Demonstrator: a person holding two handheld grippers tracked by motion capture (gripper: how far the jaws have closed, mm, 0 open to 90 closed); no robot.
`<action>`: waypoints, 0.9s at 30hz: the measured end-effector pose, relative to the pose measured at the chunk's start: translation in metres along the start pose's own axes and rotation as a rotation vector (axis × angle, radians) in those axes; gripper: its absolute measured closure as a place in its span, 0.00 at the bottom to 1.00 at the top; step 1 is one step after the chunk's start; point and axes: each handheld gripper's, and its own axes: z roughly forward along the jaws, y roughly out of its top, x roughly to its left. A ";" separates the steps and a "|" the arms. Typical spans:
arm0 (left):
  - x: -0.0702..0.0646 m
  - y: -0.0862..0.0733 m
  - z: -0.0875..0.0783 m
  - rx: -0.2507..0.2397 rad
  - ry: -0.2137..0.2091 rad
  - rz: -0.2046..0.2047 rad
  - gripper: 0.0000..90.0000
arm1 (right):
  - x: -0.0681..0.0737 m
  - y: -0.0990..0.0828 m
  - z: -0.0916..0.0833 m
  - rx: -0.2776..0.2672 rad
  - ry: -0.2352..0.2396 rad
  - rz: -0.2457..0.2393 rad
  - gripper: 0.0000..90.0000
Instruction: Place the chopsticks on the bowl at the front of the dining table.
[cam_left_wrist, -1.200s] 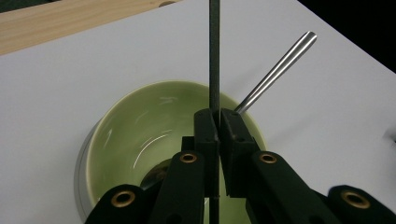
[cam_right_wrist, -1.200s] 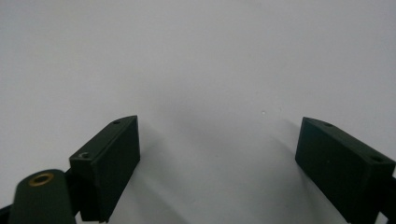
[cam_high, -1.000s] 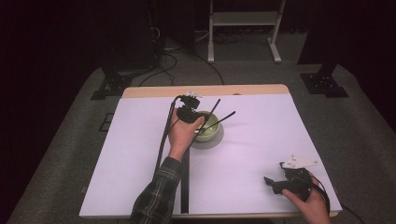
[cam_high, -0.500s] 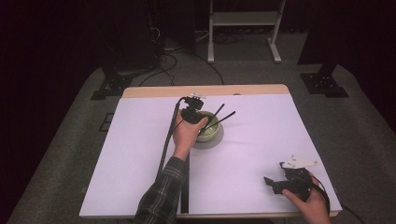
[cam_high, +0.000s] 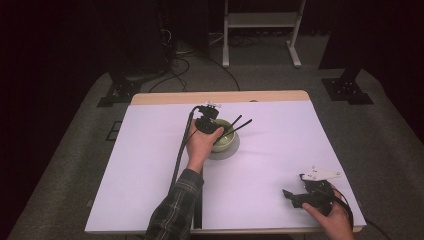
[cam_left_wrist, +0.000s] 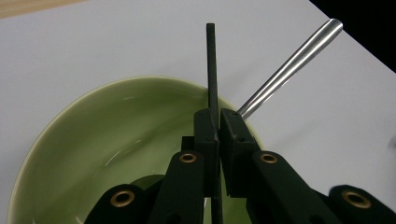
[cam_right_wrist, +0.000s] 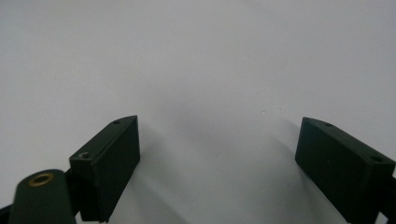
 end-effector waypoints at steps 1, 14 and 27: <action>0.000 0.000 0.000 0.000 0.001 -0.001 0.95 | 0.000 0.000 0.000 0.001 0.000 0.001 0.14; 0.003 0.001 -0.010 -0.016 -0.015 0.004 0.79 | 0.000 0.000 0.000 -0.001 -0.001 0.000 0.14; 0.006 0.000 -0.041 -0.038 0.025 0.044 0.49 | 0.000 0.000 0.000 0.000 -0.001 -0.001 0.14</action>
